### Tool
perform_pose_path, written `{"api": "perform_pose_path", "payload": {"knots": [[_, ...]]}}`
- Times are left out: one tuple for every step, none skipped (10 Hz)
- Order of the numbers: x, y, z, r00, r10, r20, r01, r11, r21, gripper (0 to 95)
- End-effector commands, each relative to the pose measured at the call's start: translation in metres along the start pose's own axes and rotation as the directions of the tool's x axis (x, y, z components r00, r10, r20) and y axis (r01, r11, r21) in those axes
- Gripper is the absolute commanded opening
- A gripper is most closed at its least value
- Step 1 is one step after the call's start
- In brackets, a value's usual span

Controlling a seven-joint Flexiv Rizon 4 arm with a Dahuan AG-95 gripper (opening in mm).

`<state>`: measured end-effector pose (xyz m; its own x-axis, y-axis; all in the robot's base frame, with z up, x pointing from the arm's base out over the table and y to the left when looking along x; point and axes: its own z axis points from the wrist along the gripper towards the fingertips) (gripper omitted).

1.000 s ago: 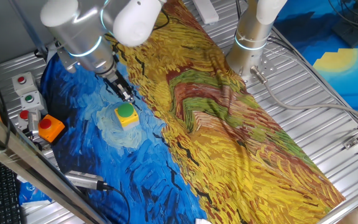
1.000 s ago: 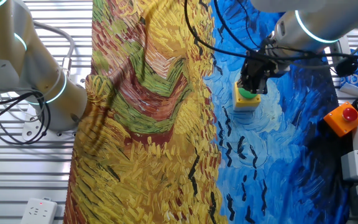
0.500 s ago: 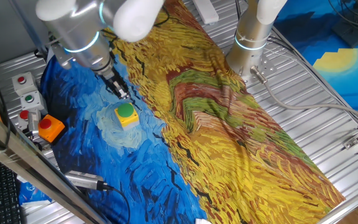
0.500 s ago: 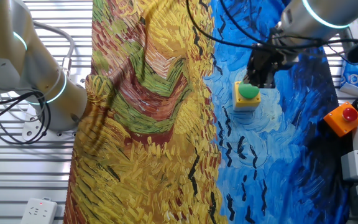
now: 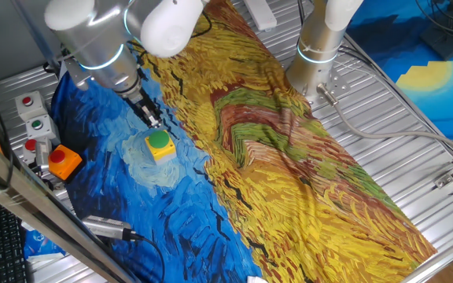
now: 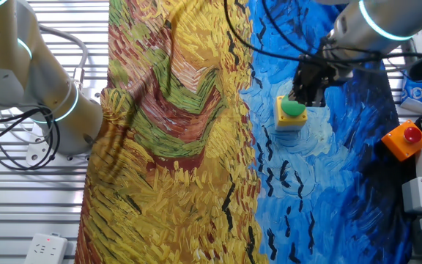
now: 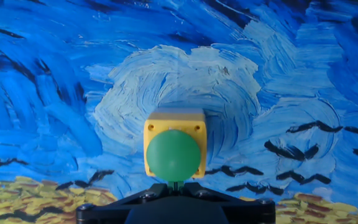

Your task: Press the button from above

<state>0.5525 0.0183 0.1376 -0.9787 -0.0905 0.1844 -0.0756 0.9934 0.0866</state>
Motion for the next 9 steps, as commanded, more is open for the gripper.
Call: {"api": "perform_pose_path", "payload": {"knots": [[0.0023,-0.0004,-0.0008,0.967,-0.06,0.249,0.053,0.998,0.035,0.0],[0.0023,-0.0004,-0.001,0.958,-0.058,0.28,0.055,0.998,0.017,0.0],[0.0023,-0.0003,-0.0012,0.951,-0.061,0.303,0.059,0.998,0.015,0.0],[0.0024,-0.0003,-0.0014,0.952,-0.056,0.302,0.056,0.998,0.009,0.0],[0.0024,-0.0003,-0.0014,0.962,-0.041,0.271,0.042,0.999,0.002,0.0],[0.0023,-0.0004,-0.0011,0.98,-0.018,0.199,0.022,1.0,-0.015,0.0],[0.0022,-0.0004,-0.001,0.987,-0.006,0.163,0.01,1.0,-0.022,0.0],[0.0022,-0.0004,-0.0008,0.995,0.005,0.096,-0.003,1.0,-0.027,0.0],[0.0022,-0.0004,-0.0007,0.998,0.01,0.061,-0.008,1.0,-0.027,0.0]]}}
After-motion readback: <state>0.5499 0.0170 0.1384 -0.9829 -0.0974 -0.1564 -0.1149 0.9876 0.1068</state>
